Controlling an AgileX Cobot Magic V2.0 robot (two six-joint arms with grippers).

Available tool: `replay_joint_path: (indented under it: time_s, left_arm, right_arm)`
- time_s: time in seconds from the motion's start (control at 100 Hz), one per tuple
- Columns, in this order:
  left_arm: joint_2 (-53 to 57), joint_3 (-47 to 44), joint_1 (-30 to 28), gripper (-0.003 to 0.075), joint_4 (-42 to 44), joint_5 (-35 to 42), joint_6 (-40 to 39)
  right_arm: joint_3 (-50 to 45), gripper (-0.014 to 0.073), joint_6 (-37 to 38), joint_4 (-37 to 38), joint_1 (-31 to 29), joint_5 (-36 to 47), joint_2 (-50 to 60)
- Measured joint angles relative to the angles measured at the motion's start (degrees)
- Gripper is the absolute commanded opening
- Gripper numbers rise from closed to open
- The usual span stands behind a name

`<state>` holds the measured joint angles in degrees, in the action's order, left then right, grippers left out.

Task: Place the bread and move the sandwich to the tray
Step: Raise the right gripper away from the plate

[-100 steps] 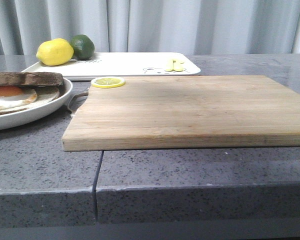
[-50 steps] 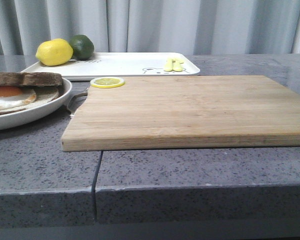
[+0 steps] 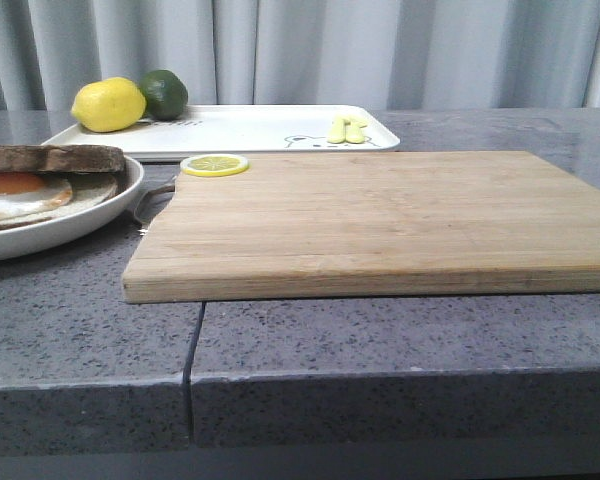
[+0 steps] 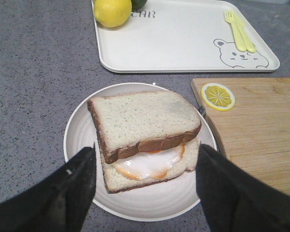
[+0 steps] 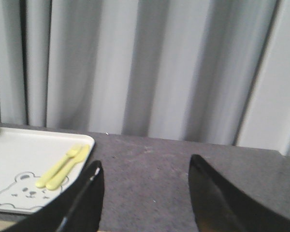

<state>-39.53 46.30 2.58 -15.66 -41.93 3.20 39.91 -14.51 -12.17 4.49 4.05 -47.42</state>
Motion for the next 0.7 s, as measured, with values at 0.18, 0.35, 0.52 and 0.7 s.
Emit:
replay_joint_path:
  time_s: [0.18, 0.35, 0.52, 0.7]
  left_arm:
    - [0.0, 0.0, 0.0, 0.042, 0.0, 0.0, 0.0]
    - [0.0, 0.0, 0.0, 0.042, 0.0, 0.0, 0.0]
    - [0.0, 0.0, 0.0, 0.042, 0.0, 0.0, 0.0]
    - [0.0, 0.0, 0.0, 0.042, 0.0, 0.0, 0.0]
  right_arm:
    - [-3.83, 0.0407, 11.64, 12.56, -3.46, -4.05, 5.13]
    - [-6.93, 0.0407, 14.51, 15.04, -3.53, -5.26, 7.15]
    - [-8.22, 0.04, 14.81, 15.39, -3.53, -5.97, 7.15]
    - [-8.28, 0.04, 14.81, 15.39, -3.53, -5.86, 7.29]
